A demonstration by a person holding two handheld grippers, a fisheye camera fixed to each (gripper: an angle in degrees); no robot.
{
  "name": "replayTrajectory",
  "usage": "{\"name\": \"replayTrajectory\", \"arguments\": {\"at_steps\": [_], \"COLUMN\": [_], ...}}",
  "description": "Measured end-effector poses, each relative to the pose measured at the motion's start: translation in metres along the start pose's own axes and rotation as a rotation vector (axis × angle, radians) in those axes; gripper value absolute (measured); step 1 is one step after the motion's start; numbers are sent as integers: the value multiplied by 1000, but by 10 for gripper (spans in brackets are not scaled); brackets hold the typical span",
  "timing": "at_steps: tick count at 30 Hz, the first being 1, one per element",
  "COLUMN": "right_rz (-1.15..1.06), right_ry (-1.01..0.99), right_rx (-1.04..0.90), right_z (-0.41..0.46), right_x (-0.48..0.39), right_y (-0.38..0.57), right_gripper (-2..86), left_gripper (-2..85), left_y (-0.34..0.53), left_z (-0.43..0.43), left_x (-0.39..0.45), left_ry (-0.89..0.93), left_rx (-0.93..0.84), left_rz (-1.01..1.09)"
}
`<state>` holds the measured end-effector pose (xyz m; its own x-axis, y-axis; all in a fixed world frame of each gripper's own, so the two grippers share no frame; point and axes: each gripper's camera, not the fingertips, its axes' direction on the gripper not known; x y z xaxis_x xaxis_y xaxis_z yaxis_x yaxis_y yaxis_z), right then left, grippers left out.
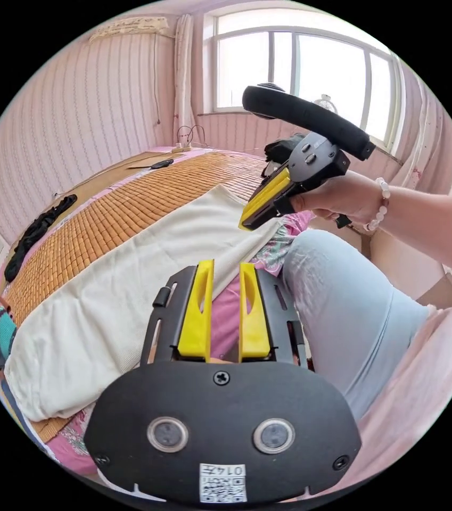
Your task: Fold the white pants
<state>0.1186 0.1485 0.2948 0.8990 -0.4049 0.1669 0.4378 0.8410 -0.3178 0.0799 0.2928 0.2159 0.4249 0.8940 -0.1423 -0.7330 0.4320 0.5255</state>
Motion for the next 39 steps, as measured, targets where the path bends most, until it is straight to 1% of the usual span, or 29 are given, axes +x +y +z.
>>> {"name": "replayTrajectory", "arguments": {"at_steps": [3, 7, 9, 12, 14, 17, 21, 23, 25, 30, 33, 34, 35, 36, 37, 39], "right_rz": [52, 140, 205, 338, 399, 429, 423, 416, 409, 389, 361, 346, 342, 359, 412, 508], "right_ry": [-36, -108, -137, -190, -282, -376, -435, -506, -525, -558, -635, -661, -713, -732, -749, -749], "right_rx": [2, 33, 44, 44, 29, 39, 13, -51, -62, 31, 223, 315, 397, 429, 471, 471], "right_z": [5, 7, 10, 23, 36, 48, 66, 84, 90, 76, 44, 29, 18, 16, 15, 26], "right_x": [39, 98, 130, 191, 233, 273, 306, 325, 339, 376, 402, 413, 426, 434, 448, 468], "right_y": [30, 63, 79, 107, 123, 132, 132, 131, 134, 155, 176, 187, 200, 207, 221, 237], "right_gripper": [69, 105, 125, 134, 137, 138, 137, 132, 115, 70, 35, 15, 18, 19, 42, 100], "left_gripper": [99, 111, 116, 120, 120, 121, 128, 134, 143, 132, 68, 52, 49, 44, 42, 40], "left_y": [-23, -53, -67, -90, -102, -121, -147, -156, -166, -175, -181, -184, -186, -187, -188, -188], "left_z": [20, 50, 63, 82, 93, 116, 153, 169, 188, 208, 206, 201, 199, 191, 180, 162], "left_x": [29, 63, 72, 84, 92, 104, 116, 118, 120, 129, 126, 119, 114, 107, 102, 97], "left_ry": [38, 36, 44, 40, 35, 33, 44, 37, 47, -6, -82, -35, -11, 25, 41, 60], "left_rx": [-27, -76, -91, -108, -112, -143, -206, -244, -292, -331, -345, -346, -347, -332, -300, -253], "left_rz": [89, 202, 221, 243, 256, 283, 296, 294, 273, 306, 273, 227, 202, 160, 137, 119]}}
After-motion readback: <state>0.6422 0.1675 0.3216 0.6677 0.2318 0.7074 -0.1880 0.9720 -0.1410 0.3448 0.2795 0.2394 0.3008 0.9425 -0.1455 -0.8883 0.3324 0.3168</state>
